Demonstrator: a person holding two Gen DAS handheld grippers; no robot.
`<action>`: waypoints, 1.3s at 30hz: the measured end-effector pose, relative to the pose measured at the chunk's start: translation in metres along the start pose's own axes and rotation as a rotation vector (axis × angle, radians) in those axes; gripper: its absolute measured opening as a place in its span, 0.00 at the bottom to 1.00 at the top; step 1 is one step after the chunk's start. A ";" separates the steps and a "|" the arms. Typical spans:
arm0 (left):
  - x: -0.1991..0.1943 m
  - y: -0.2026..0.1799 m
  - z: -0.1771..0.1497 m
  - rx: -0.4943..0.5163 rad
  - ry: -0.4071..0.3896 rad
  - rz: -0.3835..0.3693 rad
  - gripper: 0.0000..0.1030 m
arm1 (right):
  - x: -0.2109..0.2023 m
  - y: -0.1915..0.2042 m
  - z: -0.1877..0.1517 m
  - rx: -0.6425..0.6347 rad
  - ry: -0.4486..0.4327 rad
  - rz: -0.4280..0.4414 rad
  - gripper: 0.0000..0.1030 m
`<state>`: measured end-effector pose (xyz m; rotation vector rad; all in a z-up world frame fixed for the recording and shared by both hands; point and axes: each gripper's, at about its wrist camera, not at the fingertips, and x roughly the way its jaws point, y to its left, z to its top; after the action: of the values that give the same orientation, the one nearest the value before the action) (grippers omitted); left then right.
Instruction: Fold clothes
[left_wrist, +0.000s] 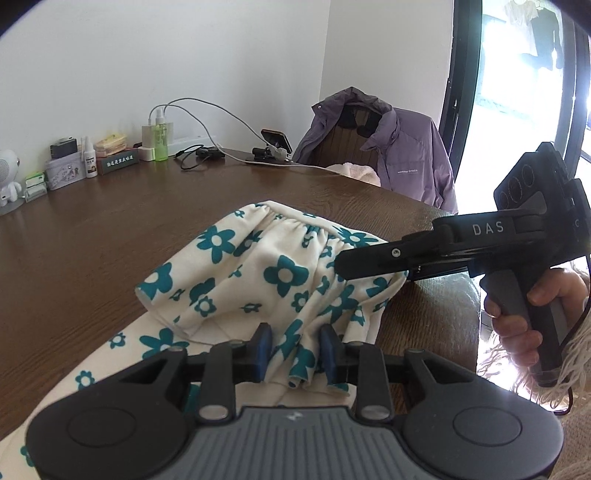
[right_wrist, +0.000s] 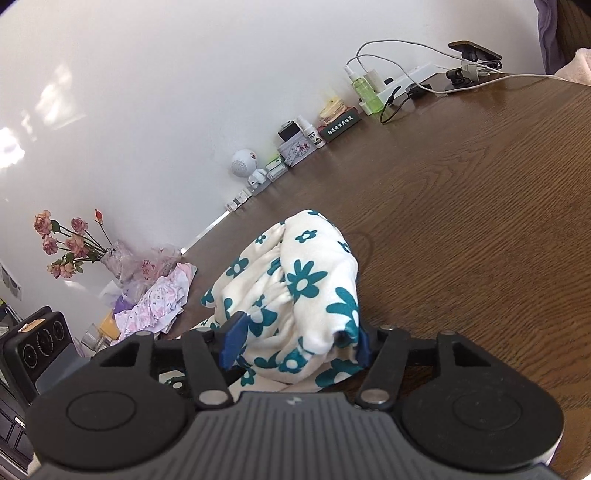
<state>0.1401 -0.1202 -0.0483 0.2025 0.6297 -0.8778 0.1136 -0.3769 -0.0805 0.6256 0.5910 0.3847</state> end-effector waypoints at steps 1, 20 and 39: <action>0.000 0.000 0.000 -0.001 -0.001 -0.003 0.27 | 0.001 0.001 0.000 0.004 -0.007 -0.006 0.59; -0.008 -0.007 0.000 0.017 -0.012 0.025 0.28 | -0.001 0.038 0.006 -0.132 -0.074 -0.075 0.19; -0.058 0.018 -0.022 -0.056 0.063 0.235 0.27 | 0.008 0.168 -0.048 -1.232 -0.092 -0.371 0.19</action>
<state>0.1167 -0.0617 -0.0335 0.2490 0.6731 -0.6284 0.0636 -0.2259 -0.0072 -0.6388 0.2770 0.2963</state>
